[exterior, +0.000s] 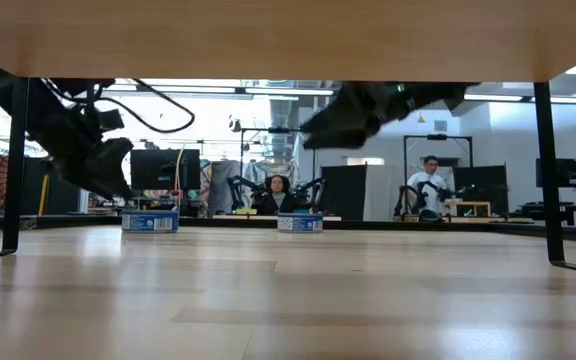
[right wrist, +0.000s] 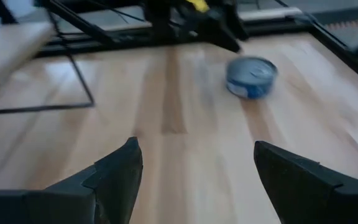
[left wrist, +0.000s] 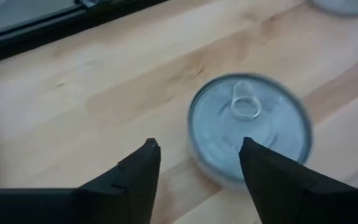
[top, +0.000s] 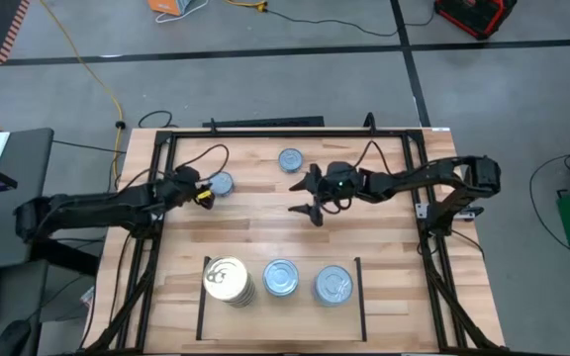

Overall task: Stack canned seafood by type on shelf
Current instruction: Put the left blue tuna can on the top of the left stacked tuna cans on the shelf

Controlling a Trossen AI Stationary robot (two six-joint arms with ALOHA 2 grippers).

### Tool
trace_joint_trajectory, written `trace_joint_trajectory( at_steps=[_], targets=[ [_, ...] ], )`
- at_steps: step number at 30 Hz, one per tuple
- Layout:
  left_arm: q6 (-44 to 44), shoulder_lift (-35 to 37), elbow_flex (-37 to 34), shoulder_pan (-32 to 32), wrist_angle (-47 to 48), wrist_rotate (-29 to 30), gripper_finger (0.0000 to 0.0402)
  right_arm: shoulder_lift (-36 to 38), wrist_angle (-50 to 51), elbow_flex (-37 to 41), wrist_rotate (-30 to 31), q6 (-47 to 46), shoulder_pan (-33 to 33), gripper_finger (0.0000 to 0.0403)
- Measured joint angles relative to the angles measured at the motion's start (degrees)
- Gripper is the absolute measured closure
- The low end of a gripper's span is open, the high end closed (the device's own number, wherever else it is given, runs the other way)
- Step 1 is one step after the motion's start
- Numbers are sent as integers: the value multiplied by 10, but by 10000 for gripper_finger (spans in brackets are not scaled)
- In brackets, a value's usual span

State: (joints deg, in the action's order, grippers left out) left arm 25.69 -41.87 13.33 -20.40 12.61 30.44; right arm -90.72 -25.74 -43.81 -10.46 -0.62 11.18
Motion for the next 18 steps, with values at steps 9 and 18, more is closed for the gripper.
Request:
trace_joint_trajectory(
  at_steps=[9,18],
  targets=[
    [-10,-6,-8,-72,-21,-97,276,0,0,-28,0,-9,-57,72],
    [7,-40,-7,-80,-22,-74,319,0,1,-43,7,-14,-97,72]
  ],
)
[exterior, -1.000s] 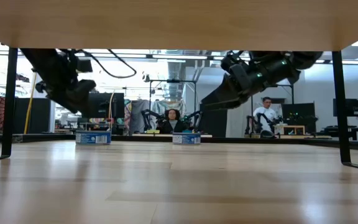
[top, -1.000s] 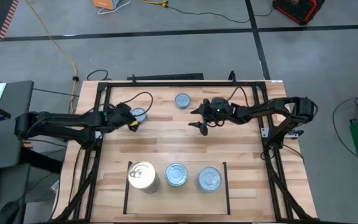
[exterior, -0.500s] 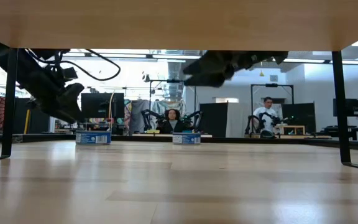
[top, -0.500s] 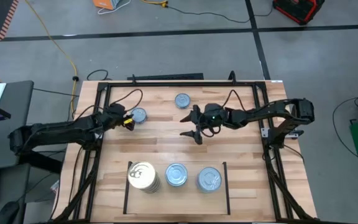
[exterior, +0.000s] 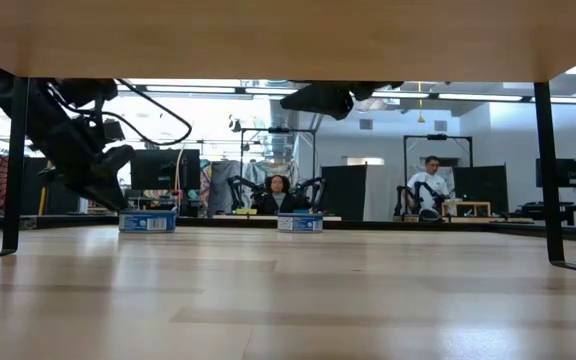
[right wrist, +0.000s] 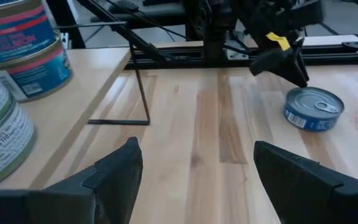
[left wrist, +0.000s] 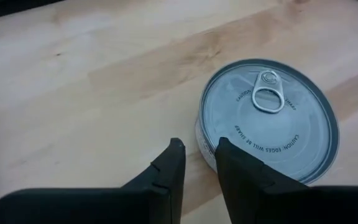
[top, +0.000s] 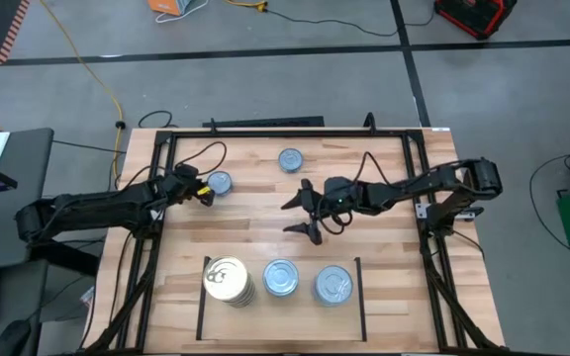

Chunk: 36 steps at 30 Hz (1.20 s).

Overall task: Stack canned seafood by type on shelf
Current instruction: Put the left blue tuna can on the top of the left stacked tuna cans on the shelf

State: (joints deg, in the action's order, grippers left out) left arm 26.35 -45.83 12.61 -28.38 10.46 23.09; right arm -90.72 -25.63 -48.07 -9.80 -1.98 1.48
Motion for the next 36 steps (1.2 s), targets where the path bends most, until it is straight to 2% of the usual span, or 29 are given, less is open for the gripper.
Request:
trace_joint_trajectory(
  at_steps=[7,11,18,30,36],
  targets=[
    [42,-25,-23,-5,-24,-12,325,0,-8,-1,11,-2,-18,72],
    [67,-27,-48,-5,-36,-18,354,0,-8,-1,12,-8,-32,72],
    [78,-26,-50,6,-30,-18,398,0,0,-1,12,-12,-58,72],
    [85,-17,-42,17,1,-59,401,0,15,-1,29,-27,-88,72],
    [52,1,-1,18,82,-64,401,0,19,-1,43,-27,-94,72]
  ],
)
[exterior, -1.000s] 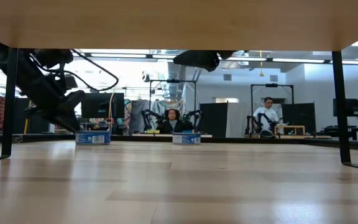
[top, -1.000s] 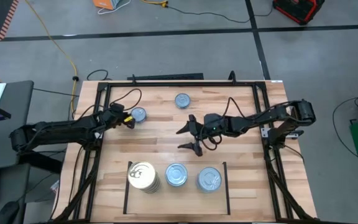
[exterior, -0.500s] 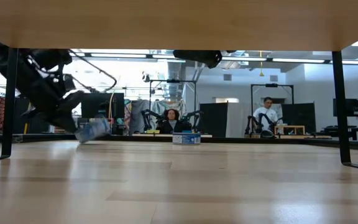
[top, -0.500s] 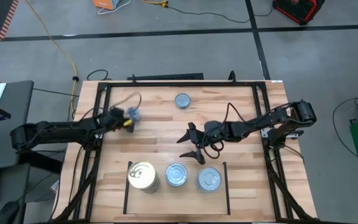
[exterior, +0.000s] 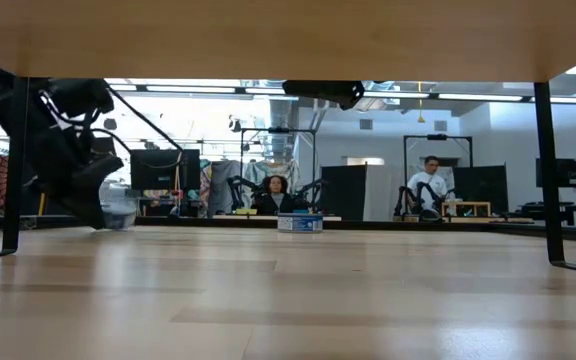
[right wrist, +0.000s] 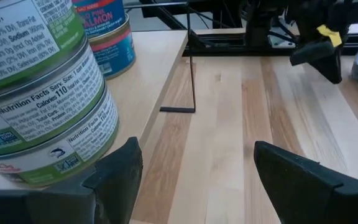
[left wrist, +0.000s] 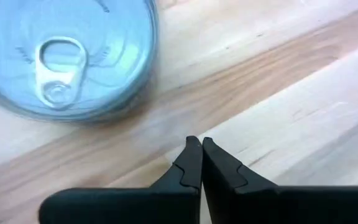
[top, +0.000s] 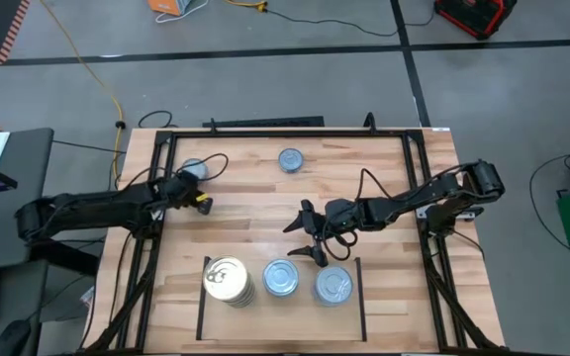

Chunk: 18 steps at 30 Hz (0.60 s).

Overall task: Stack canned seafood by type on shelf
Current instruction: Put the left blue tuna can on the top of the left stacked tuna cans on the shelf

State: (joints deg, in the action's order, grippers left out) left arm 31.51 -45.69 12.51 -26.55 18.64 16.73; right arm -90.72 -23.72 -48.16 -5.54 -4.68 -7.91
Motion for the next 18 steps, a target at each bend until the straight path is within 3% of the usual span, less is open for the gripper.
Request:
trace_joint_trajectory(
  at_steps=[5,12,18],
  targets=[
    [-36,11,61,8,82,15,401,0,-2,0,0,1,3,72],
    [-124,7,135,34,86,68,399,0,-2,0,1,1,14,72],
    [-126,-41,168,29,121,97,348,0,-2,0,1,2,13,72]
  ],
)
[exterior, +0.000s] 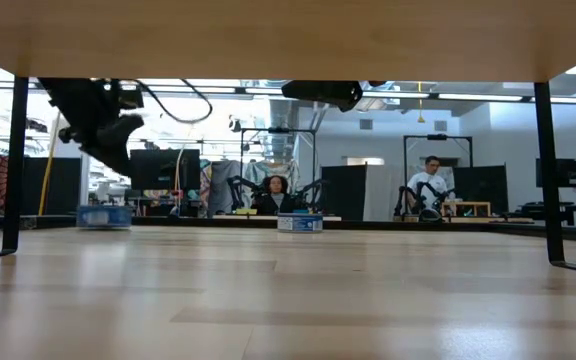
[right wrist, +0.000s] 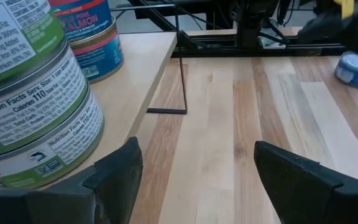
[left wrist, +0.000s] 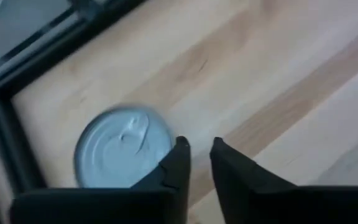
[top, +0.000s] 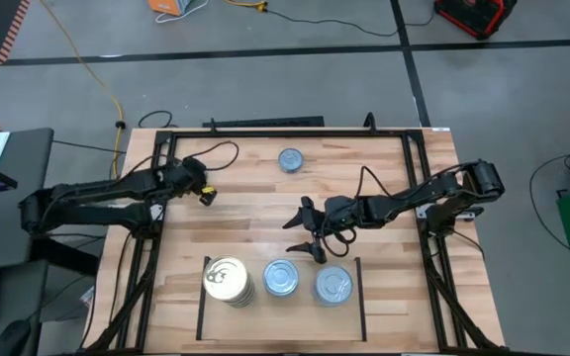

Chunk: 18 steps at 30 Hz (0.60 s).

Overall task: Stack canned seafood by type on shelf
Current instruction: Put the left blue tuna can on the top of the left stacked tuna cans on the shelf

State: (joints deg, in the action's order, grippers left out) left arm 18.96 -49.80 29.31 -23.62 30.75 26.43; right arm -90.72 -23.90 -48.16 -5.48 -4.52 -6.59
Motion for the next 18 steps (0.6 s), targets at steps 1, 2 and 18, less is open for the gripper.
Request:
trace_joint_trajectory(
  at_steps=[1,2,18],
  targets=[
    [1,-14,0,-2,7,5,336,0,0,0,0,0,0,72],
    [1,-28,1,-4,14,9,323,0,0,0,0,0,0,72],
    [-18,-213,2,8,15,89,347,0,-1,0,0,0,-17,72]
  ],
)
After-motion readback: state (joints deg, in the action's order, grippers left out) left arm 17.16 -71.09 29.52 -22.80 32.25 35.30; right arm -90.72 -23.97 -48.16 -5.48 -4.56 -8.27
